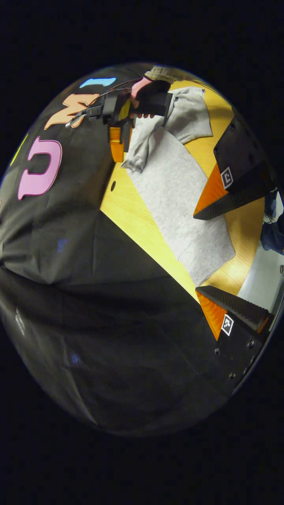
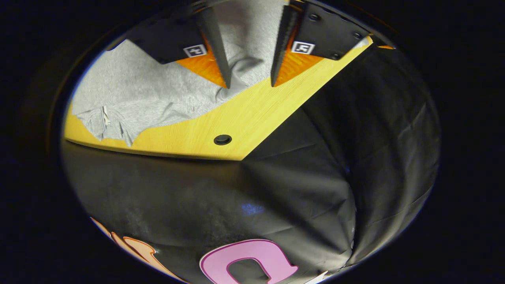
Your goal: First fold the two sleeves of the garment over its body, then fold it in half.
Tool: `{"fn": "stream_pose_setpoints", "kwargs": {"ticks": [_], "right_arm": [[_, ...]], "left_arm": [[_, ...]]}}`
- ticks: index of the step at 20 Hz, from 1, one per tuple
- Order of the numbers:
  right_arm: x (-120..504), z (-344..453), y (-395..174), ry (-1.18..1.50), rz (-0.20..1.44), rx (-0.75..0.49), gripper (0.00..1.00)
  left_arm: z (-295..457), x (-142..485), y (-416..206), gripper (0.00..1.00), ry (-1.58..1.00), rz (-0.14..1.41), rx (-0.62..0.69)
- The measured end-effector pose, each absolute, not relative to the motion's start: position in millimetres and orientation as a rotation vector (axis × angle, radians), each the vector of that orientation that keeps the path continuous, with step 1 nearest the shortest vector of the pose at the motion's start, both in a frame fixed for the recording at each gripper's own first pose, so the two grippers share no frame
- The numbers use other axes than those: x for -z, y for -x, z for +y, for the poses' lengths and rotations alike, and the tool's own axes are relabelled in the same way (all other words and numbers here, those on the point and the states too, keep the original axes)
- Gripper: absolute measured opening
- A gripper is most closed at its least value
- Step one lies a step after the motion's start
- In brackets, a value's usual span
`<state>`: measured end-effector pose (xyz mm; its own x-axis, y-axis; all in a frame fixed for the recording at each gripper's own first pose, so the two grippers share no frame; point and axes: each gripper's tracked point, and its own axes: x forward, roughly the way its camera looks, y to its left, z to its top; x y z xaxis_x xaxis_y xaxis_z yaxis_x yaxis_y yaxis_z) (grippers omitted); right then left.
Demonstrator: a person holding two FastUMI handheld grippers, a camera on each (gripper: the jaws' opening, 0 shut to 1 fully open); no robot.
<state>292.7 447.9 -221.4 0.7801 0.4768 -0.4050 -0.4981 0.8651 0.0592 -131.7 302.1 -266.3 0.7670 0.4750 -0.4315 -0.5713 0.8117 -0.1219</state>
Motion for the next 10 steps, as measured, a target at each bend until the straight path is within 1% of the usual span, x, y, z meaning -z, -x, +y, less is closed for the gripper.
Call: {"fn": "stream_pose_setpoints", "kwargs": {"ticks": [2,3,4,5,6,7,8,10], "right_arm": [[220.8,444.7,-288.0,0.079,0.421,-0.515,1.0],[218.8,440.1,-286.4,0.088,0.418,-0.508,0.97],[220.4,433.0,-284.6,0.095,0.416,-0.502,0.96],[217.7,426.8,-283.3,0.099,0.413,-0.496,0.97],[214.8,419.4,-283.2,0.103,0.41,-0.489,0.97],[210.9,411.6,-283.1,0.107,0.406,-0.482,0.99],[207.9,405.6,-284.2,0.114,0.4,-0.473,0.97],[198.2,393.5,-285.1,0.124,0.382,-0.456,0.99]], "left_arm": [[301.3,269.8,134.3,0.98,0.239,0.416,-0.571],[301.5,271.1,132.7,0.98,0.23,0.423,-0.568],[301.7,273.4,131.7,0.98,0.224,0.43,-0.562],[300.6,277.2,128.0,0.98,0.223,0.439,-0.556],[301.2,281.1,126.3,0.94,0.221,0.451,-0.557],[300.6,281.7,125.3,0.92,0.219,0.457,-0.56],[299.6,281.0,124.0,0.93,0.207,0.45,-0.564],[296.7,279.4,126.5,0.91,0.198,0.448,-0.567]]}}
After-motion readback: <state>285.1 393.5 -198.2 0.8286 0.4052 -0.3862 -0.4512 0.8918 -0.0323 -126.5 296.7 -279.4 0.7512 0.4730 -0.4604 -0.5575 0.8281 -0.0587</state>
